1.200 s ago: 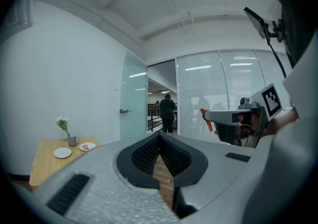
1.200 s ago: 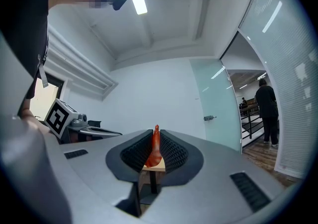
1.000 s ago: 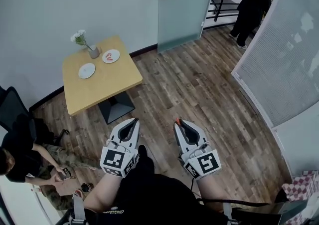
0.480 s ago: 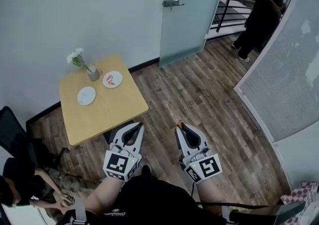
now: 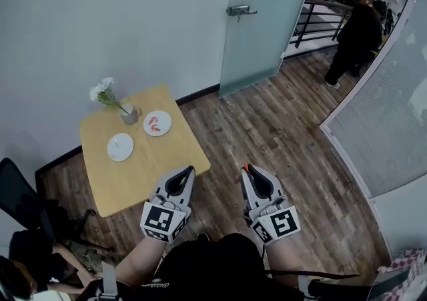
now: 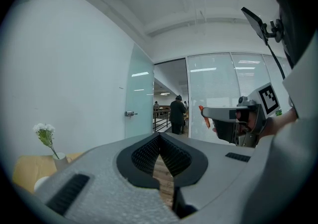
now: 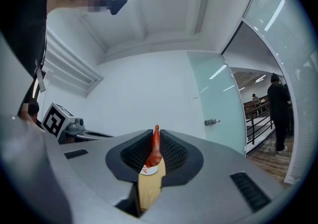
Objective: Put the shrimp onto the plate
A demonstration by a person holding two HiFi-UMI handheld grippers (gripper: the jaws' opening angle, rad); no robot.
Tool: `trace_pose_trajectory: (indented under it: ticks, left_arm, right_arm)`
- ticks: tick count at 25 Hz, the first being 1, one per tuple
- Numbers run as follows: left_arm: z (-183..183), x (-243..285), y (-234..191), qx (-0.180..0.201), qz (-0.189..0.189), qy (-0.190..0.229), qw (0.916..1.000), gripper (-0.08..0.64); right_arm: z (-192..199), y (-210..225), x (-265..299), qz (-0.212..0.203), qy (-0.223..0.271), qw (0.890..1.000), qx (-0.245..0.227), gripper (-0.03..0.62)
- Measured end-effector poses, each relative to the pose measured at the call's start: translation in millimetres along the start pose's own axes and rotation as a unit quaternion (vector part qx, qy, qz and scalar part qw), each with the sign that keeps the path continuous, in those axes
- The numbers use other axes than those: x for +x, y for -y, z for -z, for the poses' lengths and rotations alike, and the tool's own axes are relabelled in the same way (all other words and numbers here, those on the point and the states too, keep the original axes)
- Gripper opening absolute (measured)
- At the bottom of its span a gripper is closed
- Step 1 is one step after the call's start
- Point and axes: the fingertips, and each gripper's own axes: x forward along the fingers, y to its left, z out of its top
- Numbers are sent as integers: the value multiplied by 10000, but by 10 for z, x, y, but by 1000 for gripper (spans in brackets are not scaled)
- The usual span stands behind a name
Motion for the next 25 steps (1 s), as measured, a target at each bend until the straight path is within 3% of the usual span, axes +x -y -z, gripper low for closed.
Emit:
trace_pose_trajectory:
  ticks: [10,17,25]
  left_arm:
    - [79,633,-9,-20,103,-151,9998,3]
    - [156,1548,23,25,-48,-282,9996,3]
    - [-208,2681,88,134,-233,-267,9993,3]
  right_arm:
    - [171,529,204,10,-150,9998,103,46]
    - [231,1369,600,-288,-98,9994,143,46]
    - [37,2415,925,-542,-109,9983,201,46]
